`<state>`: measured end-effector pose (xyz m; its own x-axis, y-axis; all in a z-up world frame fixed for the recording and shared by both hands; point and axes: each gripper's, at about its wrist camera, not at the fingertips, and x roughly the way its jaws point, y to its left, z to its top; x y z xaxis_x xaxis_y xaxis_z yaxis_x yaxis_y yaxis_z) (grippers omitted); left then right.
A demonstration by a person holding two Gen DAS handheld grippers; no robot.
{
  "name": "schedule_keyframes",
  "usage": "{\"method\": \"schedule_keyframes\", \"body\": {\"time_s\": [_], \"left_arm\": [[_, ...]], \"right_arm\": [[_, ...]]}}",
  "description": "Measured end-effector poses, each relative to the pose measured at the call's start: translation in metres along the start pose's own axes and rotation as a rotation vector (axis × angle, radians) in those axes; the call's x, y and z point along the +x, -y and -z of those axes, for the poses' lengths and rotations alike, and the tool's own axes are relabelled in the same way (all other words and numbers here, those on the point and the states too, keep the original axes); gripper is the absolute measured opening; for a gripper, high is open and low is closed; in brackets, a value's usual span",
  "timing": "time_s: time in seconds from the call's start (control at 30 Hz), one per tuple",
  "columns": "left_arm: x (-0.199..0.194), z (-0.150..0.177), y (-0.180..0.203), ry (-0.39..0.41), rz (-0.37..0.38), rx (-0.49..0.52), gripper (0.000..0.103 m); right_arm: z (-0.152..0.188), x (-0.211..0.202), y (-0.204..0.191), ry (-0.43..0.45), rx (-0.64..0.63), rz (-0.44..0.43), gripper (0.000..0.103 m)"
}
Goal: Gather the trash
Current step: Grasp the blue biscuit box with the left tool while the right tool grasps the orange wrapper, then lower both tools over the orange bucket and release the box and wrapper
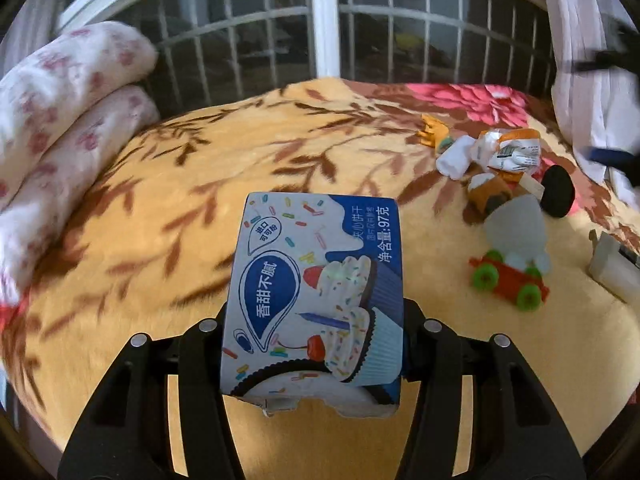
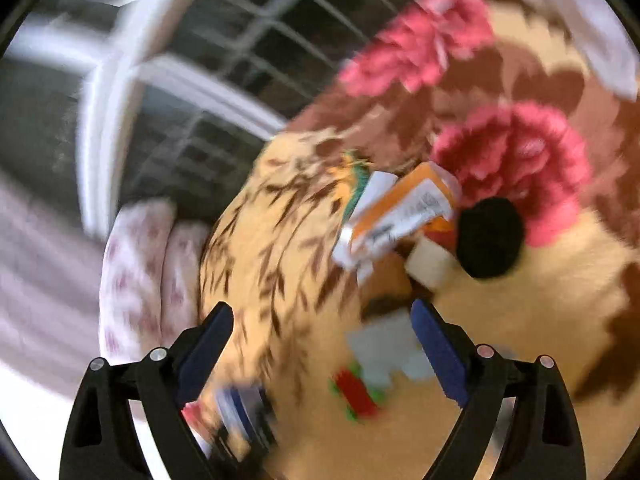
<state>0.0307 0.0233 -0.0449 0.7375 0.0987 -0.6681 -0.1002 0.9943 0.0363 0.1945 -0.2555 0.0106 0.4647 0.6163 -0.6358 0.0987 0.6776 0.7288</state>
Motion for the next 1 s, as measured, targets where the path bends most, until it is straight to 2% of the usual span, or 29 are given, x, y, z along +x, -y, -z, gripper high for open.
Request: {"method": "schedule_keyframes", "body": {"time_s": [0.07, 0.13, 0.23, 0.27, 0.3, 0.33, 0.37, 0.43, 0.53, 0.63, 0.73, 0.8, 0.87, 1.0], "left_arm": [[-0.001, 0.007, 0.002, 0.015, 0.009, -0.016, 0.052], [-0.001, 0.011, 0.006, 0.040, 0.001, 0.003, 0.052], [0.001, 0.015, 0.005, 0.050, 0.033, 0.002, 0.052], [0.002, 0.018, 0.004, 0.043, 0.042, -0.004, 0.052], [0.004, 0.018, 0.001, 0.034, 0.055, -0.014, 0.052], [0.004, 0.019, 0.001, 0.033, 0.061, -0.019, 0.052], [0.004, 0.019, 0.001, 0.036, 0.066, -0.023, 0.052], [0.003, 0.019, -0.001, 0.046, 0.081, -0.030, 0.052], [0.000, 0.022, -0.002, 0.057, 0.081, -0.032, 0.052], [-0.008, 0.022, -0.003, 0.088, 0.094, -0.043, 0.052], [-0.028, 0.020, -0.003, 0.123, 0.108, -0.045, 0.052], [-0.046, 0.020, -0.003, 0.145, 0.124, -0.039, 0.052], [-0.069, 0.025, 0.002, 0.163, 0.135, -0.008, 0.052], [-0.104, 0.042, 0.016, 0.140, 0.188, 0.036, 0.052]], "right_arm": [[-0.024, 0.031, 0.002, -0.027, 0.118, 0.059, 0.087], [-0.034, 0.047, 0.006, -0.025, 0.200, 0.117, 0.087], [-0.047, 0.076, 0.016, -0.038, 0.272, 0.198, 0.080], [-0.050, 0.085, 0.020, -0.039, 0.290, 0.243, 0.068], [-0.051, 0.091, 0.024, -0.034, 0.310, 0.272, 0.051], [-0.053, 0.097, 0.031, -0.031, 0.331, 0.293, 0.045], [-0.053, 0.101, 0.038, -0.018, 0.352, 0.301, 0.032], [-0.048, 0.100, 0.043, 0.022, 0.379, 0.293, 0.025], [-0.038, 0.084, 0.024, 0.076, 0.258, 0.283, 0.017], [-0.025, 0.048, -0.013, 0.155, 0.029, 0.226, 0.017], [0.009, -0.003, -0.046, 0.232, -0.252, 0.180, 0.017], [0.048, -0.041, -0.056, 0.254, -0.440, 0.175, 0.017], [0.084, -0.074, -0.054, 0.263, -0.559, 0.186, 0.017], [0.155, -0.120, -0.034, 0.268, -0.696, 0.233, 0.017]]}}
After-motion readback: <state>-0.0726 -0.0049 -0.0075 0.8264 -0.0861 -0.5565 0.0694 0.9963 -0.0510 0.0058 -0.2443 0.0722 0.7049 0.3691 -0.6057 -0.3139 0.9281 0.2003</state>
